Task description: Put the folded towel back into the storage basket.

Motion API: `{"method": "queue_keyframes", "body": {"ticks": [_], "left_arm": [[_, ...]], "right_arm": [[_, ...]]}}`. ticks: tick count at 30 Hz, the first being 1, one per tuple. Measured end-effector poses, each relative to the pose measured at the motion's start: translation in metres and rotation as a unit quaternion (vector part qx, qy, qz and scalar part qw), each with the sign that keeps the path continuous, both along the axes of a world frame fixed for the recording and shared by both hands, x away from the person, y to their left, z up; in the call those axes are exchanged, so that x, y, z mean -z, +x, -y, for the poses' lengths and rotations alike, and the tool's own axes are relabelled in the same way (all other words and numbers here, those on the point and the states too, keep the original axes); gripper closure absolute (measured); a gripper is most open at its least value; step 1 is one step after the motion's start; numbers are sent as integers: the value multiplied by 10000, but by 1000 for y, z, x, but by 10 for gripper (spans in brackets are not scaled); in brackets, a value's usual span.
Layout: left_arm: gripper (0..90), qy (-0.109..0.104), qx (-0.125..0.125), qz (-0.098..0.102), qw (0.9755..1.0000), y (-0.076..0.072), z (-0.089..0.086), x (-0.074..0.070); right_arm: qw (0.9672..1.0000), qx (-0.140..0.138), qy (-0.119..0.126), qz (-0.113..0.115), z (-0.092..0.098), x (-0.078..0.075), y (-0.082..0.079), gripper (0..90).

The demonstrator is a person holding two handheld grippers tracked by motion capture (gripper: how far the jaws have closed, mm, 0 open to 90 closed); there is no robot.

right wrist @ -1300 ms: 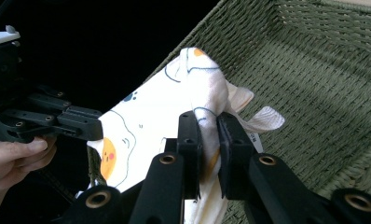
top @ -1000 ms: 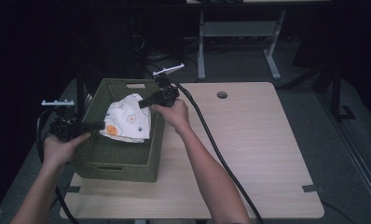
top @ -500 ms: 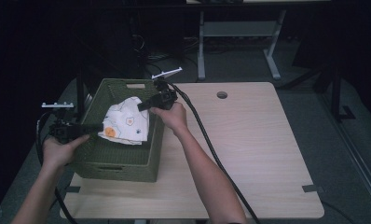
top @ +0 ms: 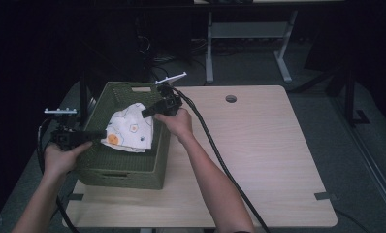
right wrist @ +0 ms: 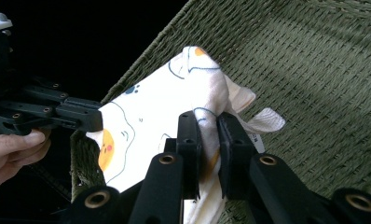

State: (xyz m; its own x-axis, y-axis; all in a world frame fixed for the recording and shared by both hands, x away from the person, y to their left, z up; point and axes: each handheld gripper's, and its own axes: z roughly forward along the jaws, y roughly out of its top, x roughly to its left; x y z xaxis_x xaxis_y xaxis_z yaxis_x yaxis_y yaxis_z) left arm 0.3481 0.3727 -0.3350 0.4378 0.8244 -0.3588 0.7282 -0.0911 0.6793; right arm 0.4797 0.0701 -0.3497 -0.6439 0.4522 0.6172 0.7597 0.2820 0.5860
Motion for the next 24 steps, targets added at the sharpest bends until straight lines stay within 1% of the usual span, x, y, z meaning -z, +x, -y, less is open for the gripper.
{"method": "queue_keyframes", "body": {"ticks": [4,9,13,14,15,16,17,18,19,21,22,24], "left_arm": [[868,11,-20,-36,10000,1,0,3],[868,25,-36,-44,10000,2,0,3],[868,91,-36,-49,9999,4,1,4],[868,113,-63,-38,9999,4,1,5],[862,113,-63,-38,9999,4,1,5],[819,233,-255,-3,9994,5,1,6],[742,233,-255,-3,9994,5,1,6],[742,221,-349,12,9991,4,1,6],[736,169,-354,24,9992,4,0,6],[735,202,-375,46,9991,4,1,6],[732,186,-371,40,9991,4,1,6],[732,156,-358,67,9992,2,3,5]], "right_arm": [[10000,-4,-25,12,-1,1,0,798],[10000,-4,-29,18,-1,1,0,799],[10000,-3,-36,31,-1,1,0,786],[10000,-11,-44,46,-2,1,0,762],[10000,14,-83,49,-2,2,0,688],[9999,61,-157,34,-3,3,1,621],[9999,61,-157,34,-3,3,1,621],[9997,104,-233,55,-3,3,1,604],[9994,146,-300,109,-2,3,1,578],[9994,172,-257,121,0,1,1,569],[9994,194,-261,117,0,0,0,569],[9994,181,-248,186,2,-4,-1,569]]}}
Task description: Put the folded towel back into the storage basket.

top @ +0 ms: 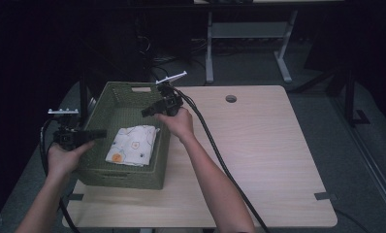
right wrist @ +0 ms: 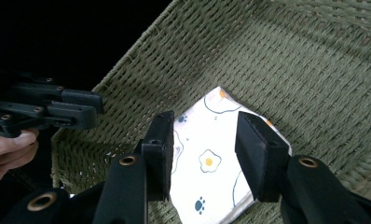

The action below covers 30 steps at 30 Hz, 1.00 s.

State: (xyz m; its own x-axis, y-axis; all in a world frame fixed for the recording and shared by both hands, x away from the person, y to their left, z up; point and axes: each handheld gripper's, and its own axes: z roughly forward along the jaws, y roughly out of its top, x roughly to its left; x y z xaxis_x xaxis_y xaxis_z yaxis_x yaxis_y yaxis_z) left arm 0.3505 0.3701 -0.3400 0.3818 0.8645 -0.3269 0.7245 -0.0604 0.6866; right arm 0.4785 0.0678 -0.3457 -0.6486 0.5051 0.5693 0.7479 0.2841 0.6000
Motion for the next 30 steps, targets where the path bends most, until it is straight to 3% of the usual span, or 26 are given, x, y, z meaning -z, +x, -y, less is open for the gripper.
{"method": "queue_keyframes", "body": {"ticks": [11,20,30], "left_arm": [[708,-164,99,66,9998,-3,4,-4],[698,-129,313,262,9991,-4,25,-22],[699,-120,531,330,9980,-2,50,-31]], "right_arm": [[9999,8,107,108,14,-11,-4,571],[9994,113,279,169,46,-23,-7,569],[9987,281,395,176,80,-27,-11,557]]}}
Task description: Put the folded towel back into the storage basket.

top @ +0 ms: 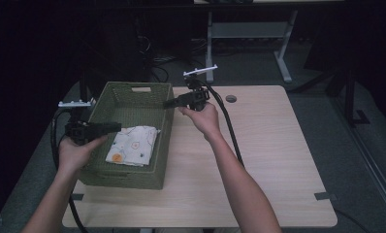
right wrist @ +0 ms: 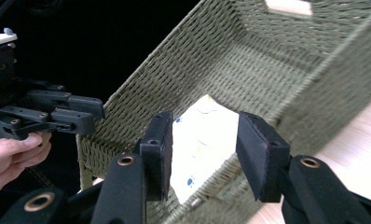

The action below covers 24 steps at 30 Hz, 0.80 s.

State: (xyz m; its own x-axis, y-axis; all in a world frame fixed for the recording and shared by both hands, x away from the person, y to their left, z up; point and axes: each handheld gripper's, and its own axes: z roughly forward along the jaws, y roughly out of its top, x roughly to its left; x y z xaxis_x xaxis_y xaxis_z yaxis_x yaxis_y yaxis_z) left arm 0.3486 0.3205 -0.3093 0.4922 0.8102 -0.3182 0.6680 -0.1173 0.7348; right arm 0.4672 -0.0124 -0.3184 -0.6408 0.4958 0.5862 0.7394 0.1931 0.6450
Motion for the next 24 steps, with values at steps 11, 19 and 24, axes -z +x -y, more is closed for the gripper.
{"method": "queue_keyframes", "body": {"ticks": [11,19,24], "left_arm": [[680,-6,171,55,9998,-2,28,-5],[656,-57,293,34,9995,-2,47,-7],[625,-106,379,31,9992,-3,58,-6]], "right_arm": [[9998,148,120,-10,38,0,-4,523],[9995,281,145,-2,65,5,-5,470],[9993,339,159,-57,80,13,-6,457]]}}
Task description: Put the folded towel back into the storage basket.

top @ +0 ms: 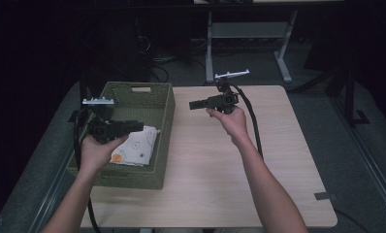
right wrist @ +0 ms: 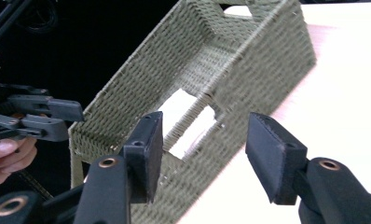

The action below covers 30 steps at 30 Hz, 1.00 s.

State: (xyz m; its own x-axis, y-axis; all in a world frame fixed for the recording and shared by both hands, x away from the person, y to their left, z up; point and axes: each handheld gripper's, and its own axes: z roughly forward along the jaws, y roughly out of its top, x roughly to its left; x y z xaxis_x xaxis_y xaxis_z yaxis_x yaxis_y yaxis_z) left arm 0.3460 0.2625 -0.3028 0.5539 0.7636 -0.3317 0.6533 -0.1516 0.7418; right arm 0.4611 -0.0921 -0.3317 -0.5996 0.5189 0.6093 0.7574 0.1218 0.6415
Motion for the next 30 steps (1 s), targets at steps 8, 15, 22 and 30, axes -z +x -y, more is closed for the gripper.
{"method": "queue_keyframes", "body": {"ticks": [8,15,22,30], "left_arm": [[575,5,25,6,10000,-1,16,5],[547,-51,154,-23,9999,-2,33,11],[539,-26,300,-2,9995,-2,53,12],[525,-52,428,0,9991,-4,75,14]], "right_arm": [[9999,140,-1,-70,29,12,-3,437],[9996,262,82,-80,53,15,-8,416],[9993,345,99,-90,71,22,-12,400],[9987,477,116,-110,94,28,-17,383]]}}
